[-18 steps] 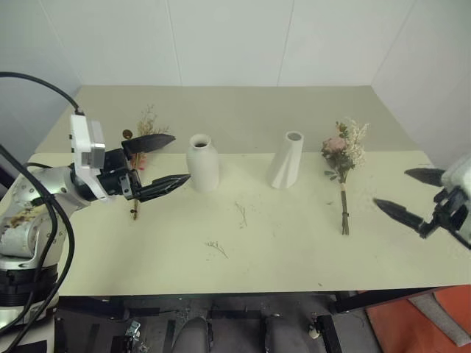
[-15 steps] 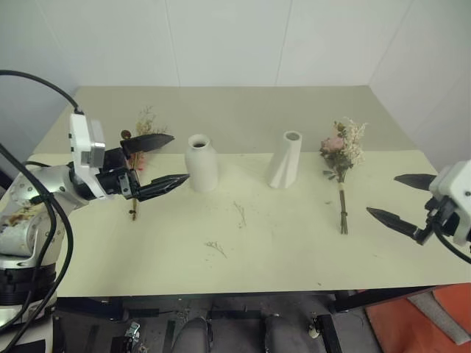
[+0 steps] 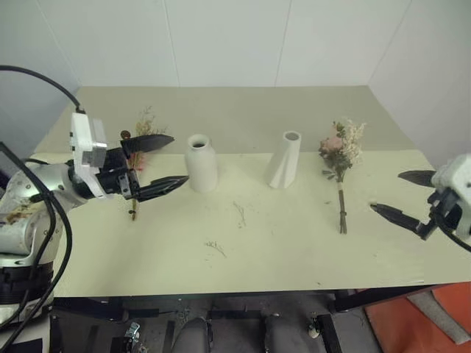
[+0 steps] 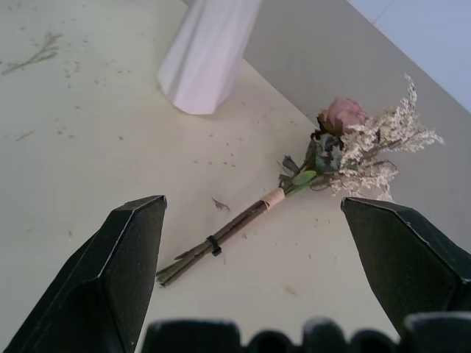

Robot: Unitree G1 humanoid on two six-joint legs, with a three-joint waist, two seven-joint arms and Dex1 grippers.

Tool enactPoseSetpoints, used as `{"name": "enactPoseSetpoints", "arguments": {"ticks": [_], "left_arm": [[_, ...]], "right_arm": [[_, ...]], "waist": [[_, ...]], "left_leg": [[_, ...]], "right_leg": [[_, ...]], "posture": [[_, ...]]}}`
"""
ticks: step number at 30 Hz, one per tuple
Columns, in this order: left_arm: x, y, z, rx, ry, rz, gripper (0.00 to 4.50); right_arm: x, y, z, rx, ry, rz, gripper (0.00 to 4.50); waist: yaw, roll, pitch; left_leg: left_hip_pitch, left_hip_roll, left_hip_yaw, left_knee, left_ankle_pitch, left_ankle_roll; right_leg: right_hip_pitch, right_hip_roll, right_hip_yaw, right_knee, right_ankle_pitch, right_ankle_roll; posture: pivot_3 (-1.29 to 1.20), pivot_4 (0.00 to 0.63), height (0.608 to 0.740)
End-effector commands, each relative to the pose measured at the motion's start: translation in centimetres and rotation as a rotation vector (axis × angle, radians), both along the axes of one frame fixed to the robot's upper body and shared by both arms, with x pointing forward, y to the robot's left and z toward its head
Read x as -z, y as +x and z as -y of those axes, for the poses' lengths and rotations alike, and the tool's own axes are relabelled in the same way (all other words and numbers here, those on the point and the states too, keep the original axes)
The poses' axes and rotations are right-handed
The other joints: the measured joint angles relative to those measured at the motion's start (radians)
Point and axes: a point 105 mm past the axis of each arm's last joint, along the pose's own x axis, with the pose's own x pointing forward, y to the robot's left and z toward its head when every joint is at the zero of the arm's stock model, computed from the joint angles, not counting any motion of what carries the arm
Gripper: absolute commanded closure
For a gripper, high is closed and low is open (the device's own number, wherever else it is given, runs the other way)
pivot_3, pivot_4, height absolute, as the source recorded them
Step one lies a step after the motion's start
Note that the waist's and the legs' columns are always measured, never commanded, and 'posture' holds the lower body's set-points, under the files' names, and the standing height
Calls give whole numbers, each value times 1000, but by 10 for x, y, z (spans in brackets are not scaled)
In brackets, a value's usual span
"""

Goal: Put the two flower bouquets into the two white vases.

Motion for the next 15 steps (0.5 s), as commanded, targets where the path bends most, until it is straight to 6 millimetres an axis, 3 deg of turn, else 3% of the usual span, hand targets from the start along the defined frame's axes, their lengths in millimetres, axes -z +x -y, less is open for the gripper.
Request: {"name": "enactPoseSetpoints", "arguments": {"ticks": [1, 4, 9, 15], "left_arm": [[-4, 6, 21, 42, 81, 47, 29], [-11, 16, 44, 76, 109, 95, 29], [-13, 36, 79, 122, 122, 125, 29], [-11, 43, 104, 189, 141, 132, 29]], "right_arm": [[8, 29, 9, 172, 66, -61, 0], [16, 63, 14, 335, 170, -134, 0], [27, 103, 5, 432, 258, -200, 0], [42, 123, -6, 461, 272, -279, 0]], "waist": [[-2, 0, 0], [-3, -1, 0], [0, -1, -1], [0, 0, -1]], "left_leg": [[0, 0, 0, 0, 0, 0], [1, -1, 0, 1, 0, 0], [-4, -1, -1, 0, 1, 0], [-12, -1, -1, 0, 0, 0]], "right_leg": [[0, 0, 0, 0, 0, 0], [1, 0, 0, 0, 1, 0], [-4, 0, 0, -1, 1, 0], [-8, -1, -1, -1, 2, 1]], "posture": [[0, 150, 740], [0, 150, 740], [0, 150, 740], [0, 150, 740]]}}
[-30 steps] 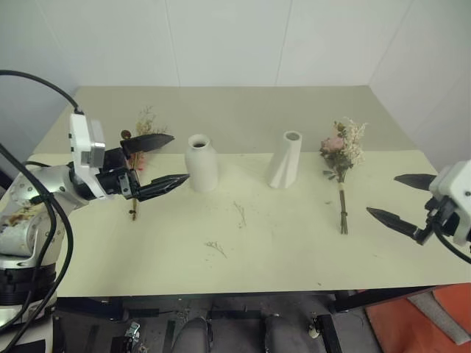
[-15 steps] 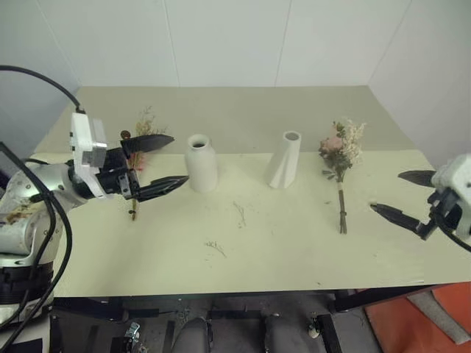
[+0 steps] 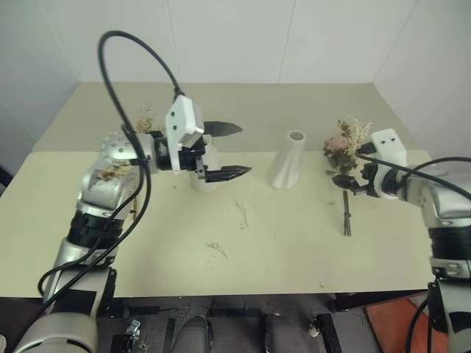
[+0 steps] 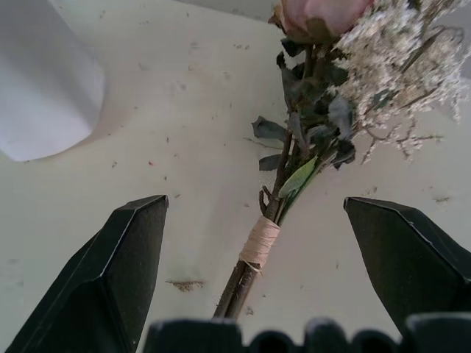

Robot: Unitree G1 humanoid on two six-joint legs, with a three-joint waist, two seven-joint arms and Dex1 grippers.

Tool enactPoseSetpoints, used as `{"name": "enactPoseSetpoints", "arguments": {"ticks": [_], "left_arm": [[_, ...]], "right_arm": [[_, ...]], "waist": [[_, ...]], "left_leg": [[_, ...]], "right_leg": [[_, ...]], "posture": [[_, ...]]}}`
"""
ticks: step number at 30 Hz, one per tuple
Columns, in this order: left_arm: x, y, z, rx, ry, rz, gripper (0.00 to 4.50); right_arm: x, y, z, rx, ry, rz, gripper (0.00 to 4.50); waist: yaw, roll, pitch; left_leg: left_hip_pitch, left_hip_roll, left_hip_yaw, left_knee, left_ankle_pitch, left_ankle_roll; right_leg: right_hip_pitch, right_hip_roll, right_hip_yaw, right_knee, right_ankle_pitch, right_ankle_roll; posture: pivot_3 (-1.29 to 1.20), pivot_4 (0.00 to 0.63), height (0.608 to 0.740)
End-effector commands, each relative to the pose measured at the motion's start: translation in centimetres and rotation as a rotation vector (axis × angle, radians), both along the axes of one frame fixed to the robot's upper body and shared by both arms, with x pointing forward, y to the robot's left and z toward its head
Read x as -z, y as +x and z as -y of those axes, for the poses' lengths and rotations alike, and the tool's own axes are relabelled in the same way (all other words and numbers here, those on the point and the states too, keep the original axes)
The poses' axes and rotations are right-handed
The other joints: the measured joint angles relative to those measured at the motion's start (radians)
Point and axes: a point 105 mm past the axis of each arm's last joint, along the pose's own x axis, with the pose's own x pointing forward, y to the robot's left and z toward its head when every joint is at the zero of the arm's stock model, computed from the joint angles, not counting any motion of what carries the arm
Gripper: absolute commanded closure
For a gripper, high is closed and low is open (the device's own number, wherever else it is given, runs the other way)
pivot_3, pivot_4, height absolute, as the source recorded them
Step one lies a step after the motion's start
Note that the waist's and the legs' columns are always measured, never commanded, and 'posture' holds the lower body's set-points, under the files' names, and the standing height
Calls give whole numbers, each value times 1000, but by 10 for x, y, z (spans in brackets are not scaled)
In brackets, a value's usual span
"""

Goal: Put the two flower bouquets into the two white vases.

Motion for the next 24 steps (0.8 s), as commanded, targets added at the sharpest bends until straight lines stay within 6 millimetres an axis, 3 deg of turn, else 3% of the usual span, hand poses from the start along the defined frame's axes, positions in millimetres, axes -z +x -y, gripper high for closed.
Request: {"name": "enactPoseSetpoints", "arguments": {"ticks": [1, 5, 8, 19, 24], "left_arm": [[-9, -2, 7, 31, 13, 68, 29], [-1, -3, 8, 37, 37, 57, 29], [2, -2, 5, 18, 31, 36, 0], [13, -3, -10, -47, 36, 15, 0], [16, -5, -10, -55, 42, 9, 0]], "right_arm": [[-7, 7, 5, 41, -9, 4, 0], [-1, 18, 7, 77, 27, -33, 0], [4, 24, 13, 107, 28, -72, 615], [11, 34, 6, 60, 150, -193, 4283], [20, 37, 9, 84, 143, -212, 4309]], "waist": [[0, 0, 0], [-1, 0, 0], [-3, 0, 0], [-13, 1, 0], [-16, 1, 0]], "left_leg": [[0, 0, 0, 0, 0, 0], [1, 0, 0, 0, 0, 0], [2, 0, 0, 0, 0, 0], [2, 0, 0, -1, 0, 0], [2, 0, 0, -1, 0, 0]], "right_leg": [[0, 0, 0, 0, 0, 0], [0, 0, 0, 0, 0, 0], [1, 0, 0, 0, 0, 0], [1, 0, 0, 1, 0, 0], [1, 0, 0, 1, 0, 0]], "posture": [[0, 150, 740], [0, 150, 740], [0, 150, 740], [0, 150, 740], [0, 150, 740]]}}
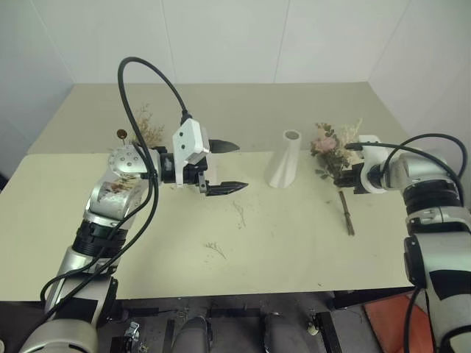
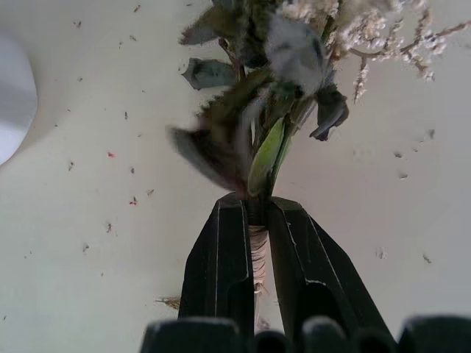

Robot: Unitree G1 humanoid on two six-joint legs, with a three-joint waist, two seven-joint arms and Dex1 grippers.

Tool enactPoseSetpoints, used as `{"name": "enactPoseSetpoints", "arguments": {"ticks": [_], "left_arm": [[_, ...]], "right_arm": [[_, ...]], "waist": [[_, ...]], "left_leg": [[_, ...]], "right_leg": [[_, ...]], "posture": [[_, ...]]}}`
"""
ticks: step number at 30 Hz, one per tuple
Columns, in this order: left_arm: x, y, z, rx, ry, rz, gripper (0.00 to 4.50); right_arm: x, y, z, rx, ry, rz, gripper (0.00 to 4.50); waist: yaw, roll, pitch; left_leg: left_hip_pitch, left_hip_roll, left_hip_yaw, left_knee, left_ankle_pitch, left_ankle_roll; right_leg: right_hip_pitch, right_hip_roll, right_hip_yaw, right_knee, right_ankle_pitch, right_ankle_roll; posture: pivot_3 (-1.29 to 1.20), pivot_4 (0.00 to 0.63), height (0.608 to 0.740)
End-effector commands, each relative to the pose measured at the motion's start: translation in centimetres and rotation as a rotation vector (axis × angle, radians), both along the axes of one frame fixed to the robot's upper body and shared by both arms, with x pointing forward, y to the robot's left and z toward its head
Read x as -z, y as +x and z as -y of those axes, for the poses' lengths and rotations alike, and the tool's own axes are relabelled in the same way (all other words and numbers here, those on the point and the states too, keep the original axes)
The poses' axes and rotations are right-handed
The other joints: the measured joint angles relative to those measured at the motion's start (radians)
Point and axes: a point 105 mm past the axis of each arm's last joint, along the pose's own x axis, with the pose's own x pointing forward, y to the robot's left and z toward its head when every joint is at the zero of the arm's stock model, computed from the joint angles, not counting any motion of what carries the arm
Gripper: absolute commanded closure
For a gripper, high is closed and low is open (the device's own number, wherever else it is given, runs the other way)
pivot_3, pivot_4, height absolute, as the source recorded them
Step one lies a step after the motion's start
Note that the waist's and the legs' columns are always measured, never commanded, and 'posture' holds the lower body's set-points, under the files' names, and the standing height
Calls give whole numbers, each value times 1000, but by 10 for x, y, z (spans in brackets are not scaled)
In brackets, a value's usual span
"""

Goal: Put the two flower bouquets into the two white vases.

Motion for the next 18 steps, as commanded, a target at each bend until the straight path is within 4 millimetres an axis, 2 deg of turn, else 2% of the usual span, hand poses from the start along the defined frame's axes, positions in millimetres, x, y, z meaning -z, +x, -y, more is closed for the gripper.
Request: {"name": "enactPoseSetpoints", "arguments": {"ticks": [1, 2, 5, 8, 11, 14, 16, 18], "left_arm": [[-13, -4, -2, -7, -20, 45, 0], [-12, -4, -3, -10, -19, 46, 0], [-14, -5, -4, -15, -16, 55, 0], [-17, -5, -5, -17, -17, 62, 0], [-18, -5, -6, -14, -18, 70, 0], [-17, -6, -5, -1, -13, 75, 0], [-17, -6, -4, 6, -13, 79, 0], [-20, -4, -5, 1, -23, 81, 0]], "right_arm": [[-8, 5, 4, 8, -19, 37, 4309], [-11, 7, 6, 15, -36, 57, 4309], [-43, 16, 13, 48, -107, 226, 4309], [-95, 20, 18, 90, -146, 493, 4309], [-155, 12, 17, 121, -234, 870, 4309], [-191, -2, 7, 154, -278, 1156, 4309], [-213, -12, -3, 174, -112, 1290, 4309], [-228, -22, -19, 135, -44, 1427, 4309]], "waist": [[0, 0, 0], [-1, 0, 0], [-6, 0, 0], [-8, 2, 1], [-9, 3, 2], [-10, 3, 2], [-15, 3, 1], [-16, 3, 1]], "left_leg": [[0, 0, 0, 0, 0, 0], [0, 0, 0, 0, 0, 0], [0, 0, 0, 0, 0, 0], [-1, 0, 0, 0, 0, 0], [-1, 0, 0, -1, 0, 0], [-1, 0, 0, -1, 0, 0], [0, 0, 1, -1, 0, 0], [1, 0, 1, -1, 0, 0]], "right_leg": [[0, 0, 0, 0, 0, 0], [0, 0, 0, 0, 0, 0], [0, 0, 0, 0, 0, 0], [-1, 0, 0, 1, 0, 0], [-2, 0, 0, 1, 0, 0], [-2, 0, 0, 1, 0, 0], [-1, 0, 1, 1, 0, 0], [-1, 0, 2, 2, 0, 0]], "posture": [[0, 150, 740], [0, 150, 740], [0, 150, 740], [0, 150, 740], [0, 150, 740], [0, 150, 740], [0, 150, 740], [0, 150, 740]]}}
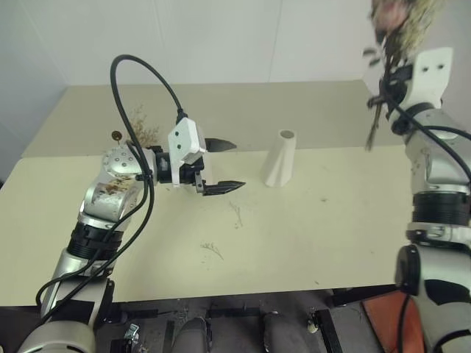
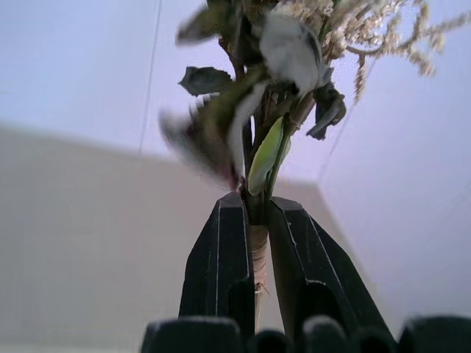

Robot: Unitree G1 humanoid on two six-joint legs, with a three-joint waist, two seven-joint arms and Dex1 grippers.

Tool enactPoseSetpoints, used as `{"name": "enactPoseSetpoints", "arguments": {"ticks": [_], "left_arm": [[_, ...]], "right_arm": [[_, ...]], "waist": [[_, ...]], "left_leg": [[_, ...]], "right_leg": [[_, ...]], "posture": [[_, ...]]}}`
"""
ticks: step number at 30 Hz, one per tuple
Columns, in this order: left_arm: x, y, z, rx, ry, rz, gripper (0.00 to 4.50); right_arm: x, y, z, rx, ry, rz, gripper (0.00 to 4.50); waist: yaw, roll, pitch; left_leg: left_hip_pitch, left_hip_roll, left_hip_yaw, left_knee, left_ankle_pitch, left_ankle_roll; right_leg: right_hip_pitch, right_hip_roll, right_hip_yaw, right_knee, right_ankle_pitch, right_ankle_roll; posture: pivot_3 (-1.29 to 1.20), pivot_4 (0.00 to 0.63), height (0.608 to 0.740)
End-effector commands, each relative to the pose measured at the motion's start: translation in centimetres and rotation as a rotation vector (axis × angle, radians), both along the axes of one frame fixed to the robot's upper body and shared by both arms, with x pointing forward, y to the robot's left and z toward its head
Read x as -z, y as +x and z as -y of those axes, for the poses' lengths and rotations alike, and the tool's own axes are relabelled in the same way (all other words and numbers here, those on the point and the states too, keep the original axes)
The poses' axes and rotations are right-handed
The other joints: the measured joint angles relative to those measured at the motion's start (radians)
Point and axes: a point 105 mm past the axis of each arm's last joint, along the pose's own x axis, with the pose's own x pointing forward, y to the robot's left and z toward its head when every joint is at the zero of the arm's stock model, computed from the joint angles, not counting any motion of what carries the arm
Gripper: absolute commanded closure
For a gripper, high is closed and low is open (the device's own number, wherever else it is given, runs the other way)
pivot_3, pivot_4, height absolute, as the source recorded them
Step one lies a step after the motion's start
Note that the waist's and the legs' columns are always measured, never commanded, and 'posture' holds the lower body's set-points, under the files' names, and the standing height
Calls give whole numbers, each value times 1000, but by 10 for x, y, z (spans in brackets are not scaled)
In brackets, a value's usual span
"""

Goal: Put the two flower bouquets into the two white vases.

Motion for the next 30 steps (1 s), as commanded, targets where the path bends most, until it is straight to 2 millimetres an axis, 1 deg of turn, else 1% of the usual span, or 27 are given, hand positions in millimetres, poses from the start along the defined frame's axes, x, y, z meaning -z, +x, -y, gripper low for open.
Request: {"name": "enactPoseSetpoints", "arguments": {"ticks": [1, 2, 3, 5, 6, 9, 12, 16, 24, 30], "left_arm": [[-17, -1, -2, 2, -24, 65, 0], [-16, 0, -5, -10, -21, 65, 0], [-15, 1, -7, -18, -19, 66, 0], [-14, 4, -14, -53, -24, 63, 0], [-14, 5, -17, -69, -28, 59, 0], [-12, 5, -28, -106, -17, 52, 0], [-11, 4, -35, -136, -13, 52, 0], [-10, 4, -39, -153, -13, 44, 0], [-6, 5, -40, -170, -2, 38, 0], [-6, 5, -37, -162, 0, 38, 0]], "right_arm": [[-48, -31, -24, -103, 9, 324, 4309], [-47, -33, -36, -142, -4, 355, 4309], [-45, -34, -43, -167, -9, 368, 4309], [-43, -39, -56, -213, 57, 440, 4309], [-41, -40, -60, -220, 92, 463, 4309], [-33, -35, -72, -205, 115, 456, 4309], [-36, -39, -85, -237, 133, 473, 4309], [-39, -45, -103, -293, 136, 482, 4309], [-24, -48, -123, -333, 132, 436, 4309], [-11, -47, -123, -314, 114, 396, 4309]], "waist": [[0, 0, 0], [1, 0, 0], [1, 0, 0], [2, 0, 0], [1, 0, 0], [1, 1, 0], [4, 1, 0], [4, 1, 0], [3, 1, 0], [3, 1, 0]], "left_leg": [[0, 0, 0, 0, 0, 0], [0, 0, 0, 0, 0, 0], [0, 0, 0, 0, 0, 0], [-1, 0, 0, 0, 0, 0], [-1, 0, 0, 0, 0, 0], [0, 0, 0, 0, 0, 0], [0, 0, -1, 0, 0, 0], [-1, 0, -1, 0, 0, 0], [0, 0, -1, 0, 0, 0], [0, 0, -1, 0, 0, 0]], "right_leg": [[0, 0, 0, 1, 0, 0], [0, 0, 0, 1, 0, 0], [-1, 0, 0, 1, 0, 0], [-1, 0, 0, 0, 0, 0], [0, 0, 0, 0, 0, 0], [-1, 0, 0, 1, 0, 0], [-1, 0, 0, 1, 0, 0], [-1, 0, -1, 1, 0, 0], [-1, 0, -1, 1, 0, 0], [-1, 0, -1, 1, 0, 0]], "posture": [[0, 150, 740], [0, 150, 740], [0, 150, 740], [0, 150, 740], [0, 150, 740], [0, 150, 740], [0, 150, 740], [0, 150, 740], [0, 150, 740], [0, 150, 740]]}}
